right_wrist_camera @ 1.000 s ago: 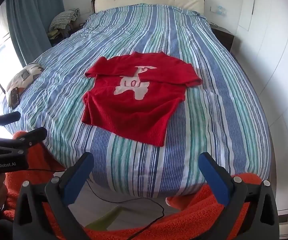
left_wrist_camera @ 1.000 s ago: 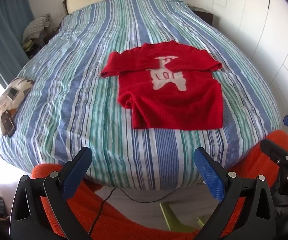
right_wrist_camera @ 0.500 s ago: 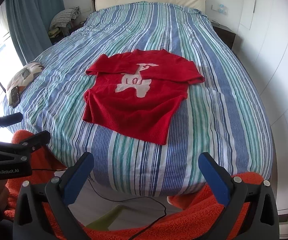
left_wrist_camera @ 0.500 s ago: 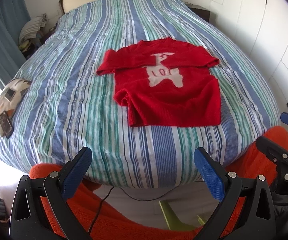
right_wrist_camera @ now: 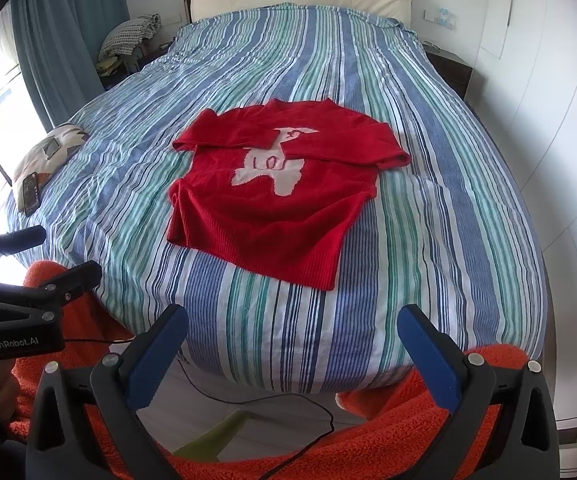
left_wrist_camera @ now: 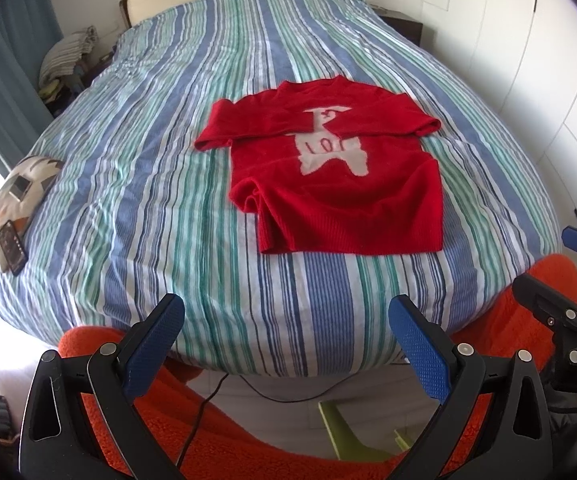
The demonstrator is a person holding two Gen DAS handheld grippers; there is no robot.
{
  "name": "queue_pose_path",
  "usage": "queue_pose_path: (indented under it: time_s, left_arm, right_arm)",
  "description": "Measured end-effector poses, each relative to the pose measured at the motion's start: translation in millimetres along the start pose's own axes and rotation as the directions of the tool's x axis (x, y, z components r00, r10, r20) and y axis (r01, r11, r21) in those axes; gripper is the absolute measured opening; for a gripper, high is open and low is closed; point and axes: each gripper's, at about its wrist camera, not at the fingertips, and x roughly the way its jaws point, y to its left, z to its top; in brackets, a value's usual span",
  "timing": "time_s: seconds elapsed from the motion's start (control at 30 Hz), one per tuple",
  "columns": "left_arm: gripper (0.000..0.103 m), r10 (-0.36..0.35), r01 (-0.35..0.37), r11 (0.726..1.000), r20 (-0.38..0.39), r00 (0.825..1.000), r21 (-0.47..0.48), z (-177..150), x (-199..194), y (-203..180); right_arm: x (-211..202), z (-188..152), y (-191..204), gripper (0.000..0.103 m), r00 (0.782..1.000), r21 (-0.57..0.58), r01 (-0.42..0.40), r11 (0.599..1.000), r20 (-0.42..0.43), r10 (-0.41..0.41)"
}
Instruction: Fold small clothes
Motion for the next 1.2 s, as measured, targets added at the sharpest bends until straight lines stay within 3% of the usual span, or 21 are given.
queue_pose_path:
  time_s: [1.2]
  left_arm:
    - [0.102,-0.001,0.001,1.0,-0.011,1.0,0.015,-6.0,2.5,-3.8]
  right_arm:
    - [8.4,-6.6,4.1,0.103,0.999,0.006,-0.008,1.0,-0.031,0.008]
